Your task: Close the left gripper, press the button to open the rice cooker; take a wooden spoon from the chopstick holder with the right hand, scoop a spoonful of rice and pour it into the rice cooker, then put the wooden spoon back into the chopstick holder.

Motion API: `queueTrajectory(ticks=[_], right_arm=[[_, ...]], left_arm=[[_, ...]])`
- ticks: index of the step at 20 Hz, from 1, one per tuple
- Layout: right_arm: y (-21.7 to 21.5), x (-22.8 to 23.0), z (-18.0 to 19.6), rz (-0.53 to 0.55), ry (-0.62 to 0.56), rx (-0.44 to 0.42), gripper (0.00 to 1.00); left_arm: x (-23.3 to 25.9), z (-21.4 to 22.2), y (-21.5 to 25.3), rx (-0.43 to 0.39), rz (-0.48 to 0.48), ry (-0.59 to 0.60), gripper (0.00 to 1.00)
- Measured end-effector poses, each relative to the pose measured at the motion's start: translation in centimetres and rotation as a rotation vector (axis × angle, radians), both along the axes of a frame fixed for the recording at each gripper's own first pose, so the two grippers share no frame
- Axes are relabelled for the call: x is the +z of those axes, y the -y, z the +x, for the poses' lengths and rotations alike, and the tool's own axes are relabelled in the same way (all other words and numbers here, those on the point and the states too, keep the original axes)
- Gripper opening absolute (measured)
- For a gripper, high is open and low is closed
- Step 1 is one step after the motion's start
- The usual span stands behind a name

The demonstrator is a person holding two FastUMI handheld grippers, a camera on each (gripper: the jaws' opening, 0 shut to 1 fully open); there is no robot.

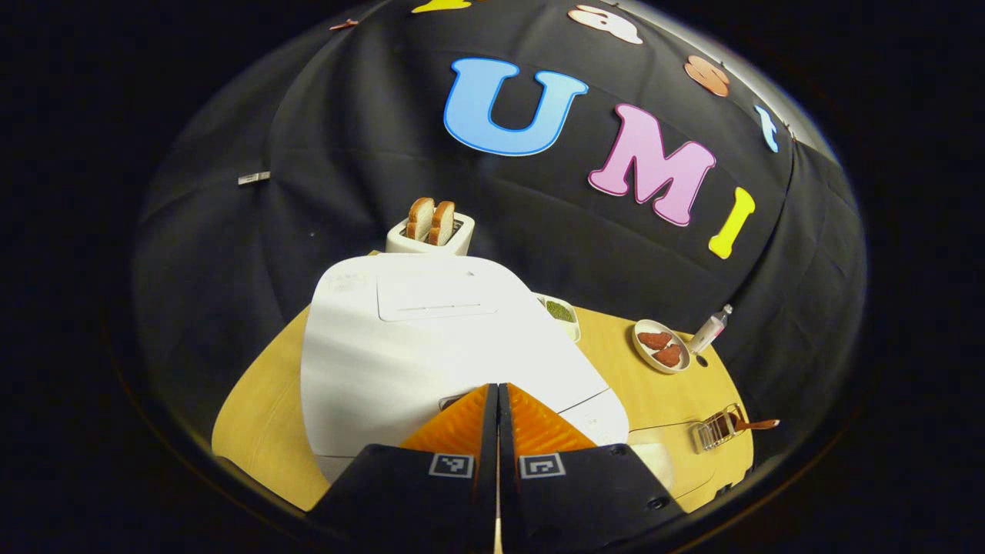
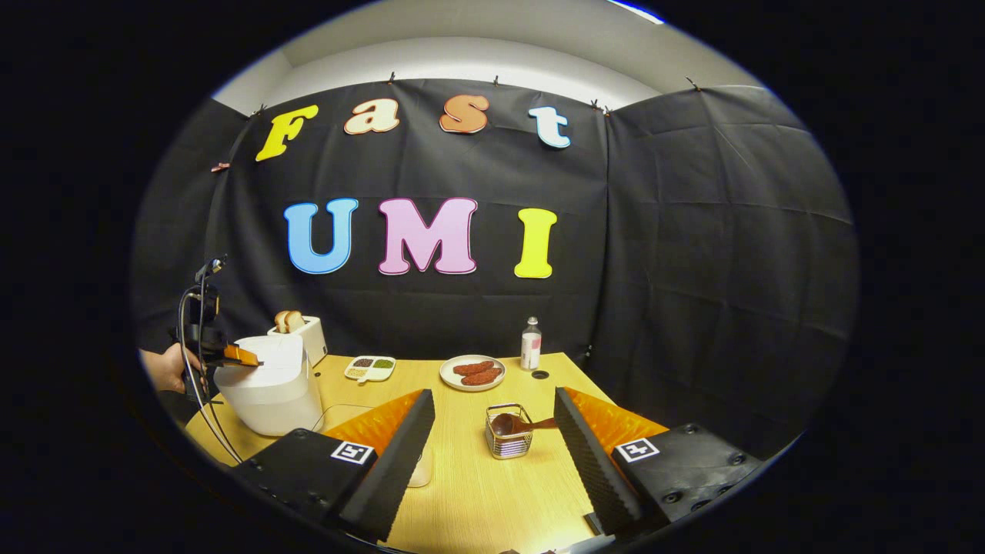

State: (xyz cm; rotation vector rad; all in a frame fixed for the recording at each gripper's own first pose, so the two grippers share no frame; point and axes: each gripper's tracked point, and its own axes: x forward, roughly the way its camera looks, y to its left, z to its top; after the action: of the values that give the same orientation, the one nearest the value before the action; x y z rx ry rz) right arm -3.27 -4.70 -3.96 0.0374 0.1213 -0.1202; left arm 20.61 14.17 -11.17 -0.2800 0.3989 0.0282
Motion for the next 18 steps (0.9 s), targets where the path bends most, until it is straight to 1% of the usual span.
queueTrajectory(ticks=[2, 6, 8, 9, 10, 12, 14, 16, 18], right_arm=[[-0.1, 0.0, -0.3, -0.002, -0.001, -0.014, 0.98], [-0.1, -0.1, -0.7, 0.002, -0.005, -0.052, 0.98], [0.0, -0.5, -0.6, 0.014, -0.011, -0.074, 0.98], [0.1, -0.7, -0.5, 0.022, -0.016, -0.085, 0.96], [0.1, -1.0, -0.3, 0.027, -0.019, -0.093, 0.98], [0.4, -1.4, 0.3, 0.033, -0.028, -0.103, 0.98], [0.9, -1.9, 1.1, 0.043, -0.038, -0.104, 0.98], [1.8, -2.4, 2.1, 0.053, -0.047, -0.105, 0.98], [2.9, -3.2, 3.3, 0.083, -0.057, -0.105, 0.98]], left_arm=[[2.3, -0.3, -0.1, 0.007, 0.016, 0.083, 0.08], [9.7, -2.4, -1.2, 0.045, 0.14, 0.29, 0.08], [11.9, -4.1, -0.9, 0.033, 0.145, 0.335, 0.07], [12.7, -5.0, -0.6, 0.02, 0.142, 0.353, 0.08], [13.0, -6.2, -0.4, 0.01, 0.142, 0.368, 0.08], [13.4, -8.7, -0.1, 0.003, 0.144, 0.386, 0.09], [13.1, -11.0, 0.2, 0.016, 0.145, 0.394, 0.09], [13.0, -12.9, 1.1, 0.017, 0.161, 0.402, 0.18], [12.8, -14.3, 2.4, 0.002, 0.204, 0.408, 0.36]])
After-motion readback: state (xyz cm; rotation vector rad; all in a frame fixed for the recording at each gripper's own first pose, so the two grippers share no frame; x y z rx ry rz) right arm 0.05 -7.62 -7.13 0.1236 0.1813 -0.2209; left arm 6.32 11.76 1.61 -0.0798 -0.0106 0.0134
